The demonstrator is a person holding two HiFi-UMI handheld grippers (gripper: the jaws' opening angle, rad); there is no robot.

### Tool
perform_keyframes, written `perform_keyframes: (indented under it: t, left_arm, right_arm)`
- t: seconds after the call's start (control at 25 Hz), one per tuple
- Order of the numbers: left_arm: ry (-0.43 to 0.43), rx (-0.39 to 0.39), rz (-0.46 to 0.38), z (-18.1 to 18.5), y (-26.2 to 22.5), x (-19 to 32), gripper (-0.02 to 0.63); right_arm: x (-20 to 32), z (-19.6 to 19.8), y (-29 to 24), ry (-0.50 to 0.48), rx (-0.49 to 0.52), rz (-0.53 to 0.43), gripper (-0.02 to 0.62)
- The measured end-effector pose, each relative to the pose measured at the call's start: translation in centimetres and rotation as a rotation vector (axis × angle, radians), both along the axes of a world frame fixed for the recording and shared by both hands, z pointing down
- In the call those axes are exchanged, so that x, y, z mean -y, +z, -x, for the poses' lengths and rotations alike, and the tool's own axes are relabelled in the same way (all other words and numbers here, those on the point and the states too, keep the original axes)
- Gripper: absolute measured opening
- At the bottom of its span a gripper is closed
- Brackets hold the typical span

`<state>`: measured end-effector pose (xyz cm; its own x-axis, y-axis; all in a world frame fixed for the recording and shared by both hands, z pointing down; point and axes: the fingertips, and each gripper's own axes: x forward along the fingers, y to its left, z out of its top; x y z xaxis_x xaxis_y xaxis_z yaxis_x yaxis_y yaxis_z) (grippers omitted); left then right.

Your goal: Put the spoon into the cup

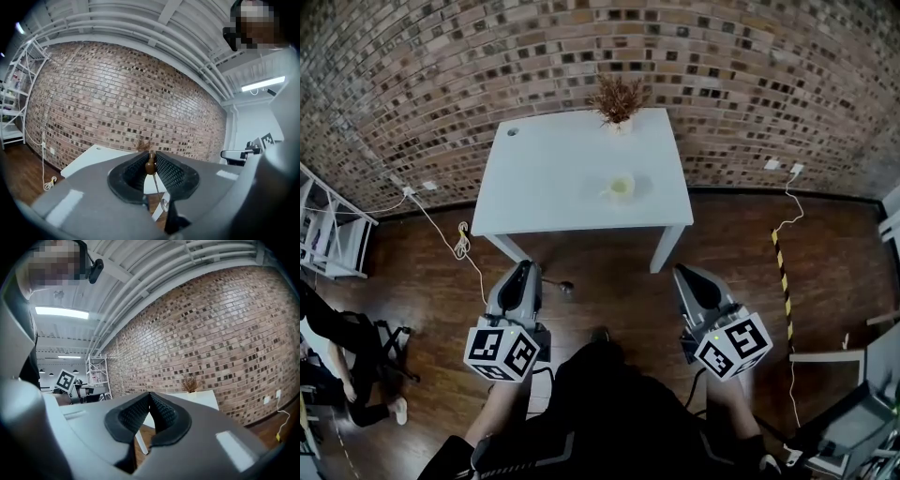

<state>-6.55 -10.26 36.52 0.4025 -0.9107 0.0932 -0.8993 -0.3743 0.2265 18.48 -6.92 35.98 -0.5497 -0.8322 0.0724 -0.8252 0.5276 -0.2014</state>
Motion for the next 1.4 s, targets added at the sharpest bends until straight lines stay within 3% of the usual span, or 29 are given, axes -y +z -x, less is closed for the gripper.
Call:
perform_keyframes:
  t: [0.48,0.68,1.12,1.4]
  left_arm:
    - [0.061,-0.053,-0.004,1.2,0.4,11.2,0.043]
    - [0.135,-0.054,-0.015,0.5,0.7,15.1,0.043]
    - [0.101,-0.043,-0.006,-2.1,1.4,22.1,0.043]
    - [0.018,-0.034,0.015,-4.9,2.0,26.9,0.042]
  right_arm:
    - [10.0,1.0,0.4,0.088,-0.046,0.026,0.006]
    - [13.6,1.6,0.9,0.118,-0.066,0.046,0.006]
    - [21.5,0.1,2.5,0.053,-0.076,0.066,0.006]
    - [27.0,-2.9,2.0,-0.018,-0.072,0.042,0.006]
